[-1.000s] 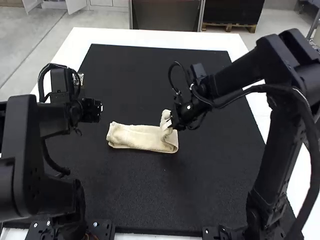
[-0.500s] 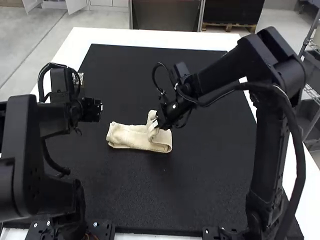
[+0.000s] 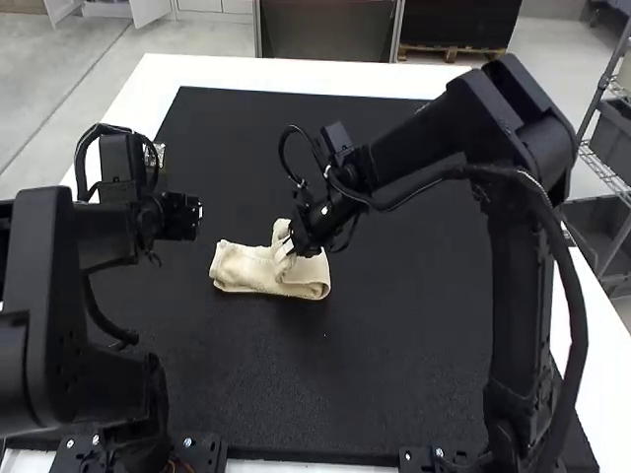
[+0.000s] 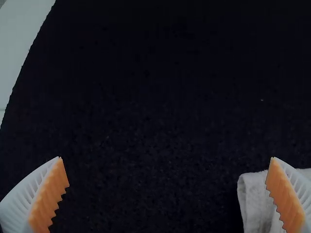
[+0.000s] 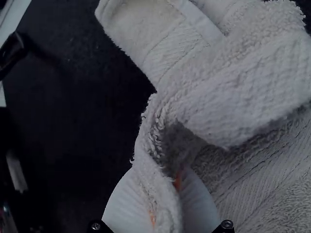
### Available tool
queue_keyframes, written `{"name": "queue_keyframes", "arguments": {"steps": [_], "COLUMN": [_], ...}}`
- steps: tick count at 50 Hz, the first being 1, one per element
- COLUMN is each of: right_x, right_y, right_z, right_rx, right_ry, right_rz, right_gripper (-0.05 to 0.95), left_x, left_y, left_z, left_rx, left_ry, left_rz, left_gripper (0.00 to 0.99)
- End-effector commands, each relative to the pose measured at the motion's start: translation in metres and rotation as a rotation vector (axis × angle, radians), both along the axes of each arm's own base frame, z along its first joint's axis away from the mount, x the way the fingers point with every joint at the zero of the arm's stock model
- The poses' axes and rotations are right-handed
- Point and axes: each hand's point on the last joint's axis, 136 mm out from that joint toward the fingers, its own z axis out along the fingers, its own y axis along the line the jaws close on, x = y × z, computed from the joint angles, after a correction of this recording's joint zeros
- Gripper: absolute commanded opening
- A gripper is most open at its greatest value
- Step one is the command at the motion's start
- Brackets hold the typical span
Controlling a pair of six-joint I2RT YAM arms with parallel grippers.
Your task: Fold the towel.
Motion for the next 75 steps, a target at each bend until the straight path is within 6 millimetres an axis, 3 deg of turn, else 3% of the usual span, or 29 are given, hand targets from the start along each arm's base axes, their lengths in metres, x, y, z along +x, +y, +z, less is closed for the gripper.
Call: {"name": "queue_keyframes", "arguments": {"steps": [1,38,75], "right_x": [0.000,-0.002,0.000], "right_y": [0.016,0.070,0.094], "right_z": [0.008,0.008,0.005], "right_rx": [0.029,0.059,0.067], "right_ry": [-0.023,-0.050,-0.052], "right_rz": [0.034,0.115,0.140], "right_gripper": [-0.02,-0.02,0.00], "left_x": [-0.002,-0.003,-0.003], "left_y": [0.002,0.002,0.001], "left_z": [-0.004,-0.005,-0.005], "left_rx": [-0.012,-0.015,-0.024], "left_ry": [0.005,0.008,0.008], "left_rz": [0.014,0.013,0.013], "left_gripper": [0.954,0.954,0.954]}}
